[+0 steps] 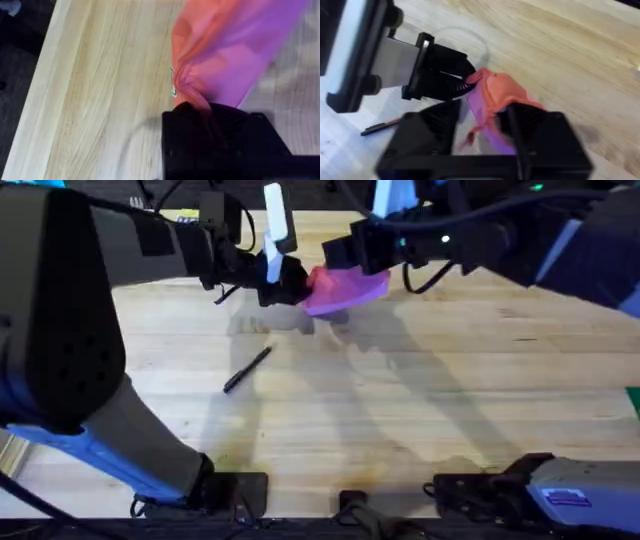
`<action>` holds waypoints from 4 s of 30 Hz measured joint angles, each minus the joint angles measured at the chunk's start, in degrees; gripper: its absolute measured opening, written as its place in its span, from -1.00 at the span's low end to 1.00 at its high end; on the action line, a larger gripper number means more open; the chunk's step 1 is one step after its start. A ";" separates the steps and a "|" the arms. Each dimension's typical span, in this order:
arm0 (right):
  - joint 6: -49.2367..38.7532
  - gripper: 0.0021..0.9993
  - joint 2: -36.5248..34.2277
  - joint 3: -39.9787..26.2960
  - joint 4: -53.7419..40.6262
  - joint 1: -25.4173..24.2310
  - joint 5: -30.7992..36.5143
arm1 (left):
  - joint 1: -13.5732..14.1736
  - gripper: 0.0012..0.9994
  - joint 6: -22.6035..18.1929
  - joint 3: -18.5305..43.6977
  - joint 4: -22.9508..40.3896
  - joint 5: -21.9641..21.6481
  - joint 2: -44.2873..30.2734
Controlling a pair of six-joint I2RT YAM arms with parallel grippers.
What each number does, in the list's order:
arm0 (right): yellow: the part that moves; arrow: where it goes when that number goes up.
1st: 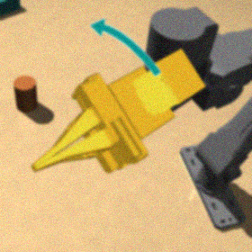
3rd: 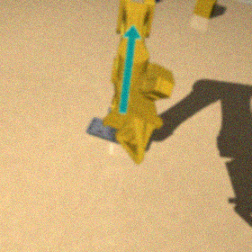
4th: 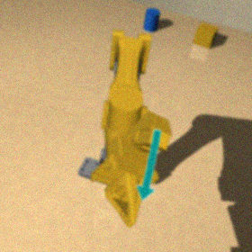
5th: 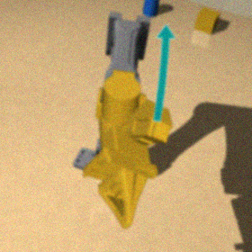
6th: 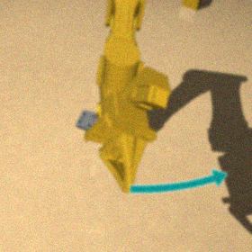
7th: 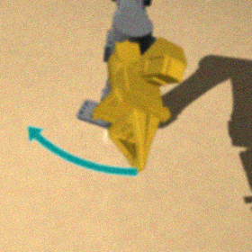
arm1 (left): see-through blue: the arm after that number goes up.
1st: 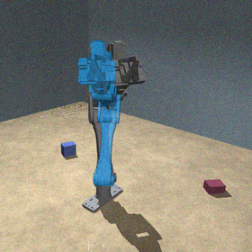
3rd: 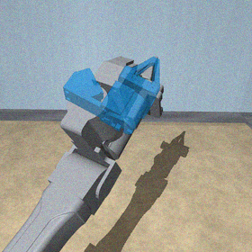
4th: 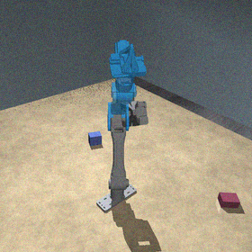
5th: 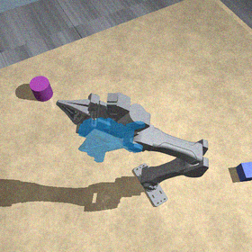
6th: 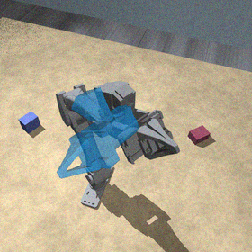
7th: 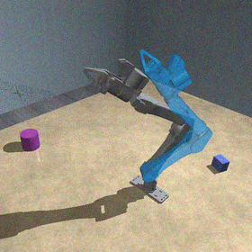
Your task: Unzip the bag, pick up the pens from the table one at a time and place them inside, then zip the bag closed.
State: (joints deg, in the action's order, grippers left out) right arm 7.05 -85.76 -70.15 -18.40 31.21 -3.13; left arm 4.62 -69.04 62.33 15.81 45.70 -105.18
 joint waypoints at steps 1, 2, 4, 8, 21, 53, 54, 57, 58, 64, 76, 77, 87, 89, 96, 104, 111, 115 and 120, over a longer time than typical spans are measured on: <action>0.04 0.32 0.34 0.00 -0.73 -0.59 -0.28 | 0.01 -0.92 0.00 0.00 0.00 0.37 -0.01; 0.09 0.63 0.94 0.00 -2.03 -1.48 -0.61 | 0.07 -0.92 0.00 0.00 0.00 0.89 0.00; 0.23 0.96 2.45 0.00 -4.26 -3.40 -1.08 | 0.23 -0.92 0.00 0.00 -0.06 1.86 -0.01; 0.20 0.99 7.32 -0.16 -7.38 -7.23 -2.35 | 1.91 -0.92 -0.02 0.09 -0.55 4.88 0.00; 0.21 1.00 16.87 -0.52 -16.30 -16.04 -2.93 | 1.84 -0.92 -0.02 0.20 -0.42 5.26 -0.01; 5.18 1.00 28.15 -0.62 -39.25 -15.19 4.90 | 1.84 -0.92 -0.02 0.20 -0.42 5.28 0.01; 5.18 1.00 28.15 -0.63 -39.25 -15.06 4.83 | 1.83 -0.92 -0.02 0.20 -0.42 5.28 0.01; 5.20 1.00 28.13 -0.61 -39.10 -14.94 4.83 | 1.84 -0.92 -0.02 0.20 -0.42 5.26 0.01; 5.20 1.00 28.13 -0.61 -38.90 -14.94 4.81 | 1.84 -0.92 -0.02 0.20 -0.42 5.27 -0.01; 6.78 1.00 26.79 -0.63 -38.79 -14.94 4.81 | 1.84 -0.92 -0.02 0.20 -0.42 5.26 0.01; 9.31 1.00 19.36 -0.63 -35.42 -14.53 3.50 | 1.82 -0.92 -0.02 0.20 -0.42 5.28 -0.01; 9.34 1.00 19.02 -0.63 -34.97 -14.45 3.50 | 1.84 -0.92 -0.02 0.20 -0.42 5.28 0.00; 9.51 1.00 11.51 -0.50 -32.23 -14.22 3.47 | 1.84 -0.92 -0.02 0.20 -0.42 5.28 0.01; 9.51 1.00 10.38 -0.50 -31.62 -14.22 3.45 | 1.84 -0.92 -0.02 0.20 -0.42 5.26 -0.01; 9.73 1.00 7.29 -0.46 -29.12 -14.11 3.46 | 1.84 -0.92 -0.02 0.20 -0.42 5.28 0.00; 11.24 1.00 4.23 1.27 -24.72 -13.24 3.32 | 1.84 -0.92 -0.02 0.20 -0.42 5.26 -0.01; 16.10 1.00 3.39 7.93 -13.42 -10.49 3.76 | 1.84 -0.92 -0.02 0.20 -0.42 5.24 0.01; 17.24 1.00 2.88 9.77 -9.53 -9.75 4.00 | 1.84 -0.92 -0.02 0.20 -0.42 5.24 -0.01; 17.89 1.00 0.70 10.27 -7.74 -9.45 4.73 | 1.84 -0.92 -0.02 0.20 -0.42 5.24 0.01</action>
State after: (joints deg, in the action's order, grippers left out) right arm 24.94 -85.06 -59.88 -26.14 21.76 1.59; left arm 6.45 -69.06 62.52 15.40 50.94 -105.16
